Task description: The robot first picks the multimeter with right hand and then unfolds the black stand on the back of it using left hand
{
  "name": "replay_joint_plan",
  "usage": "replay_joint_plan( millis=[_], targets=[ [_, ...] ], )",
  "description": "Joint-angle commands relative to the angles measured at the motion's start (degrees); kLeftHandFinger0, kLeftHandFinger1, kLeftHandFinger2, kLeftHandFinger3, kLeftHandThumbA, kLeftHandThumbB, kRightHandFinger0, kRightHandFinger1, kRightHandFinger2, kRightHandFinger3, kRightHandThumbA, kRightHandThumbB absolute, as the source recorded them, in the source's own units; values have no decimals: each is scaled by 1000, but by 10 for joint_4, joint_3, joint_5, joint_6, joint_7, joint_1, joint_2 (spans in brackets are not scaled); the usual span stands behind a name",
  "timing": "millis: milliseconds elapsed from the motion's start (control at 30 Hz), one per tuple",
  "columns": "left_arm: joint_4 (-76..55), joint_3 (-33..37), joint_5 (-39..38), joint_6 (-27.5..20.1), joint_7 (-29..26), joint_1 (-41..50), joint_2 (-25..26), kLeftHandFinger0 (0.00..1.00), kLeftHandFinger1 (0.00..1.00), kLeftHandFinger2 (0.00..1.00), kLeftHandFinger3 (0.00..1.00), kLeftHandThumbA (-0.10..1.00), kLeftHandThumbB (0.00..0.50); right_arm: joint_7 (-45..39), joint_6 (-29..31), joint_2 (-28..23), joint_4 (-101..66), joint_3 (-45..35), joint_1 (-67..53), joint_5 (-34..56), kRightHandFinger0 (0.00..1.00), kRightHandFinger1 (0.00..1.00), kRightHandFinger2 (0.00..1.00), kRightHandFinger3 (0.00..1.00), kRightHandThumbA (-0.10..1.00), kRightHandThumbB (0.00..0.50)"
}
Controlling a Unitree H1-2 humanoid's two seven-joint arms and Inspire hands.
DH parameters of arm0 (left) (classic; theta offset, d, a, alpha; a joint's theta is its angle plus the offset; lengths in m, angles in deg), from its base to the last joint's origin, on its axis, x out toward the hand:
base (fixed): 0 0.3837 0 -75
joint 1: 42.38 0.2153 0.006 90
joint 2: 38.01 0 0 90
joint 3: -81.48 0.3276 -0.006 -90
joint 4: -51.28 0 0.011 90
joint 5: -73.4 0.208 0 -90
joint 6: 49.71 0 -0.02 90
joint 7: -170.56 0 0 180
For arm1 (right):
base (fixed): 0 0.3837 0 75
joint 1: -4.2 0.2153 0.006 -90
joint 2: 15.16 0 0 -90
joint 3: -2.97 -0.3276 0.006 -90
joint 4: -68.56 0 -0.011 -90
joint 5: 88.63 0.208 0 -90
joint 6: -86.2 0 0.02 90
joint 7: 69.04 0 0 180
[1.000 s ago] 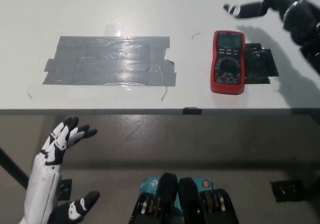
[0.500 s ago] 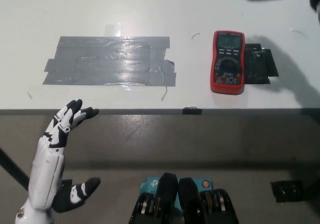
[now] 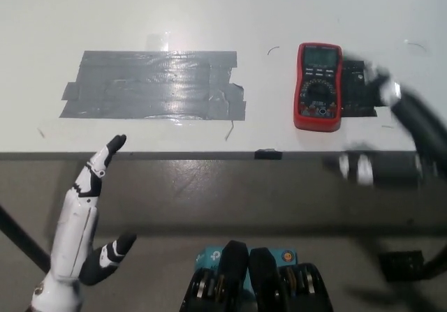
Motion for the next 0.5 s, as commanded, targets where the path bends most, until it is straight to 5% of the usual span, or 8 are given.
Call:
replay_joint_plan(
  millis=[0,133,267,467],
  targets=[
    [5,-9,-125,66,65,20,-1,1000,1000,1000,1000,1000,101,37,62,58,-71,-48,-79,-1,1000,1000,1000,1000,880,248],
    [20,-12,-153,56,80,37,0,1000,1000,1000,1000,1000,93,40,95,123,4,-35,-146,-26,1000,1000,1000,1000,763,218],
    [31,-19,-148,67,87,54,-7,1000,1000,1000,1000,1000,127,37,132,157,110,-22,-171,-60,1000,1000,1000,1000,815,213],
    [52,-24,-159,71,104,68,-16,1000,1000,1000,1000,1000,111,25,163,181,193,-35,-178,-51,1000,1000,1000,1000,786,202]
  ],
)
